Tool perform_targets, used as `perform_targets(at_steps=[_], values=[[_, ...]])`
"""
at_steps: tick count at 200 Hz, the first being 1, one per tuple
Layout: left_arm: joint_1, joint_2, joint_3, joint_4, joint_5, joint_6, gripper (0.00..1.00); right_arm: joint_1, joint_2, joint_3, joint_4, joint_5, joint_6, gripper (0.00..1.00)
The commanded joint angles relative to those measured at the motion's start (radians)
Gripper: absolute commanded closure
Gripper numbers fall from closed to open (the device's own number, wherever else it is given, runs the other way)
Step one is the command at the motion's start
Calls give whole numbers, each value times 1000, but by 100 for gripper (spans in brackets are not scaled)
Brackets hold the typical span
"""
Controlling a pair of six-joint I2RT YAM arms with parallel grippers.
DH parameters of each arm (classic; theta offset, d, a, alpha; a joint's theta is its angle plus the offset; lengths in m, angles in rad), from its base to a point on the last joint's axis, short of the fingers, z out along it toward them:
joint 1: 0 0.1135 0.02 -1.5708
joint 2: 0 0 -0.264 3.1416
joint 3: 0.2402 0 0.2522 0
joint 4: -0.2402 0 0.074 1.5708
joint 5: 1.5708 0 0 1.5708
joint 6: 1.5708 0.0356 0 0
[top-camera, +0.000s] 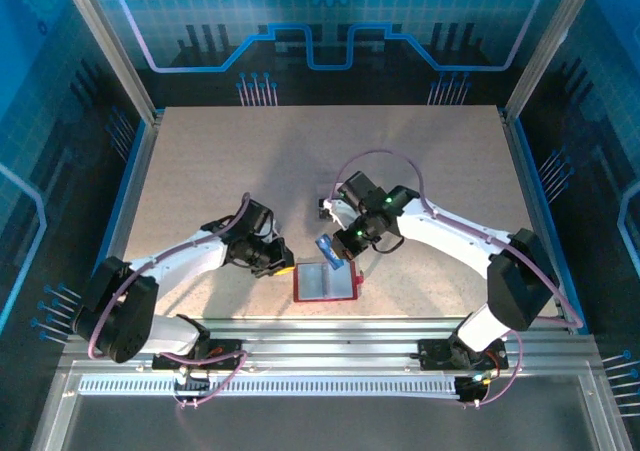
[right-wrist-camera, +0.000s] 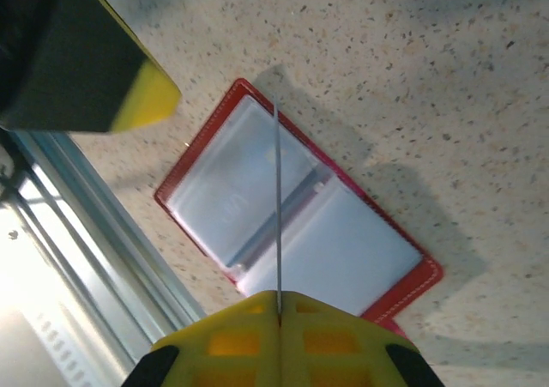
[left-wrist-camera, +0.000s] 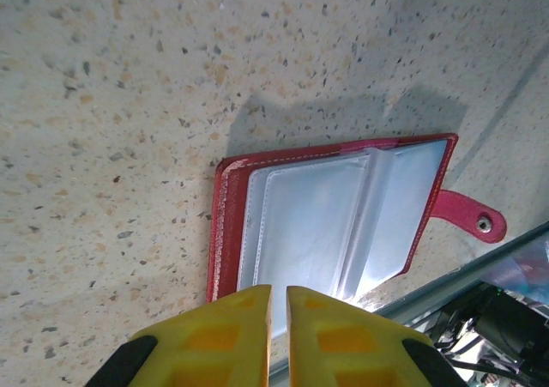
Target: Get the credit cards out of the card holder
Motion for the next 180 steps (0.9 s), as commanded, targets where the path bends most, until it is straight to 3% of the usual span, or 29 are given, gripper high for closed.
perform_targets(at_steps=[1,58,180], values=[[14,-30,-20,-14,-12,0,87,-7,34,60,-117,41,-299,99],[38,-66,-46,-21,-13,3,87,-10,147,228,-256,153,-663,100],[107,-147,-81,-59,-9,15,87,-127,415,696,-425,299,-869,100]])
